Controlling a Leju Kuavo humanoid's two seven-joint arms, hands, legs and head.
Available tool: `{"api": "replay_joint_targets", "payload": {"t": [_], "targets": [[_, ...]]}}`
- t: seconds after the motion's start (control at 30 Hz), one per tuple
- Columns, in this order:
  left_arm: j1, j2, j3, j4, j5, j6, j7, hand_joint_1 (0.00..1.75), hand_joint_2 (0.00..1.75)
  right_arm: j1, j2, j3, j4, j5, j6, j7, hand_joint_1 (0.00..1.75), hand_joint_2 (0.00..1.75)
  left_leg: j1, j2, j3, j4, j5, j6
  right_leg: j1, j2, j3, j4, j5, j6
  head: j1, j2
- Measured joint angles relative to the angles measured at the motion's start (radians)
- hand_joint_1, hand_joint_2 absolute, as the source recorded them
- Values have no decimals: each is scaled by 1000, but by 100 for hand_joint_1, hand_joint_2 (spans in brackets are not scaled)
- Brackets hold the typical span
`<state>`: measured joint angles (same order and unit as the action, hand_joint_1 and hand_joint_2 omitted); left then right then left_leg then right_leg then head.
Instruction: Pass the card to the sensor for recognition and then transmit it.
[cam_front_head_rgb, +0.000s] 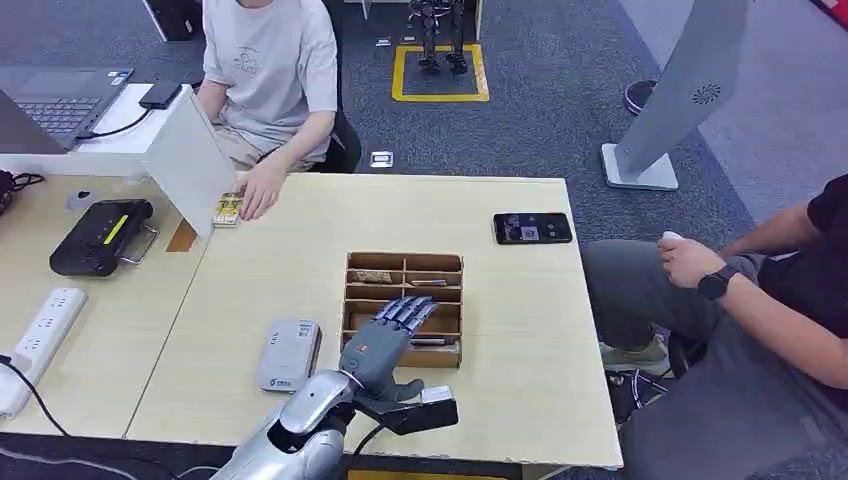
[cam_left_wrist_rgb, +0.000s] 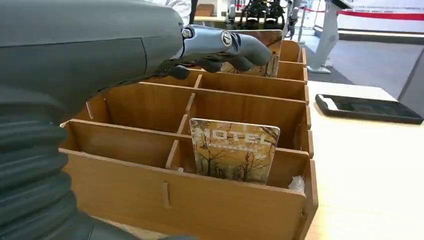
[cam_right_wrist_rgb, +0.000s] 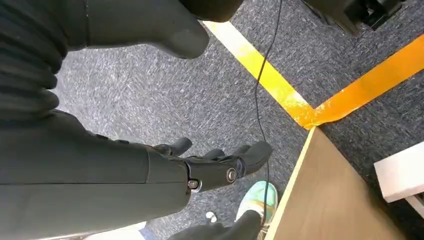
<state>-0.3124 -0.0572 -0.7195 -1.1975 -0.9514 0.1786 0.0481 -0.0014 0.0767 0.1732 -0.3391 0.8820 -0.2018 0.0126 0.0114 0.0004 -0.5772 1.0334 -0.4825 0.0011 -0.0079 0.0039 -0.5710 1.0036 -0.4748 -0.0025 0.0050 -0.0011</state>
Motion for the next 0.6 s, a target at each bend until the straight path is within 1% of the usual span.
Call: {"api": "replay_joint_targets", "payload": {"t": [0.13, 0.6], "targets": [[-2, 0, 0, 10, 4, -13, -1, 175, 175, -4, -2, 8, 0, -13, 5, 3, 0, 175, 0, 0, 0, 0, 0, 0, 0, 0, 0, 0, 0, 0, 0, 0], [-14, -1, 0, 24, 28, -27, -13, 175, 175, -6, -7, 34, -5, -46, 4, 11, 0, 175, 0, 0, 0, 0, 0, 0, 0, 0, 0, 0, 0, 0, 0, 0]]}}
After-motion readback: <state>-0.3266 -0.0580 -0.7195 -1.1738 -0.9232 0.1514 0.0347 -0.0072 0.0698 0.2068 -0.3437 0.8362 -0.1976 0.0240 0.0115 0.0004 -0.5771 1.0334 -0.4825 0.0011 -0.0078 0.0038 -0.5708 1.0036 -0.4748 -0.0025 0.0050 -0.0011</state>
